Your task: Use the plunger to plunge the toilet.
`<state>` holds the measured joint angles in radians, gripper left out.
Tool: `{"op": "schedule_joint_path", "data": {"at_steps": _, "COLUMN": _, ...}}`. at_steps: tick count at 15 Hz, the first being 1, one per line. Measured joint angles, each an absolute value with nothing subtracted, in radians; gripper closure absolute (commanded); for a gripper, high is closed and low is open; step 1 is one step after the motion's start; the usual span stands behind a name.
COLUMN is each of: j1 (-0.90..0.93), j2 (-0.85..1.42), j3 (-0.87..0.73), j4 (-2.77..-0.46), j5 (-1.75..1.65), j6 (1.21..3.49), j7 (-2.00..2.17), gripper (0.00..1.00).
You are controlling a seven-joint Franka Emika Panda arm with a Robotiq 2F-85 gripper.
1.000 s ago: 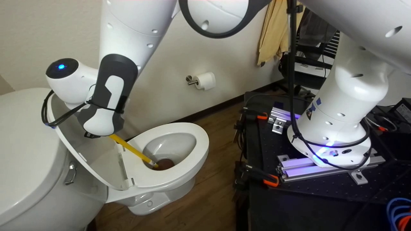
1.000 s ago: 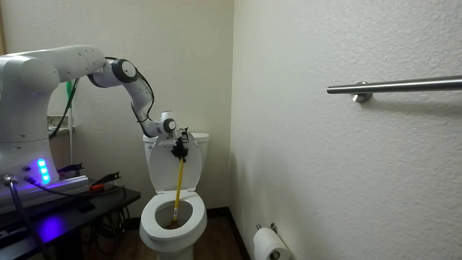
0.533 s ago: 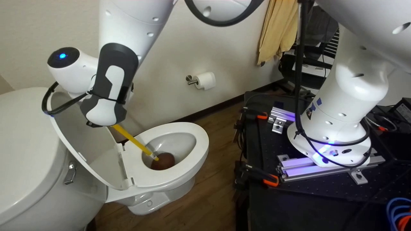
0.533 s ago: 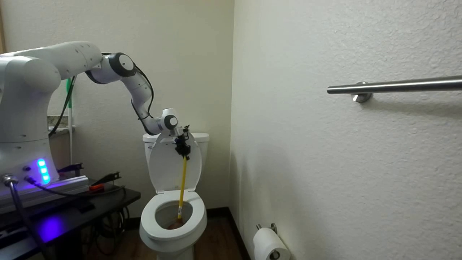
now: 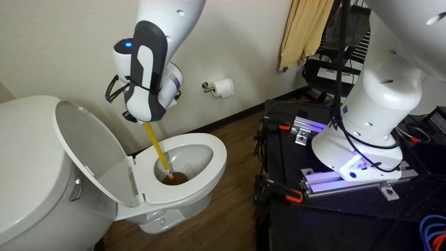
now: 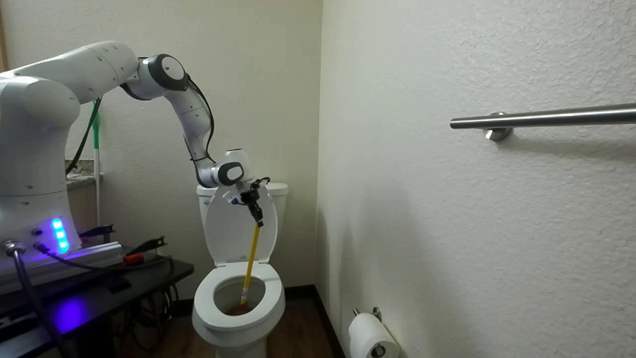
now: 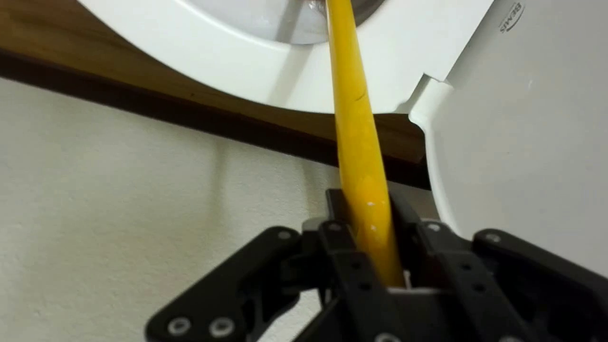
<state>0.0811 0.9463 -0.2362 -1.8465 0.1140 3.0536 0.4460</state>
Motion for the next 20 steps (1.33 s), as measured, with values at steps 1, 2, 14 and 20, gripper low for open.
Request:
{"op": "schedule_joint_path", "data": {"at_steps": 1, "j1": 0.056, "j2": 0.942, "j3": -0.210, "j4": -1.883, "j5": 0.154, "j6": 3.099, "j7": 0.445, "gripper": 0.94}}
{"op": "schedule_joint_path", "data": {"at_steps": 2, "j1": 0.029, "j2": 0.938, "j3": -0.181, "j4": -1.919, "j5": 0.192, "j6": 3.149, "j7": 0.441, "gripper": 0.94}}
{"op": "schedule_joint_path", "data": {"at_steps": 14, "j1": 0.250, "j2": 0.796, "j3": -0.274, "j4": -2.161, "j5": 0.601, "j6": 3.455, "j7": 0.373, "gripper": 0.94}}
{"op": "schedule_joint_path", "data": {"at_steps": 20, "j1": 0.615, "j2": 0.868, "j3": -0.486, "j4": -2.192, "j5": 0.816, "j6": 3.432, "j7": 0.359, "gripper": 0.94}}
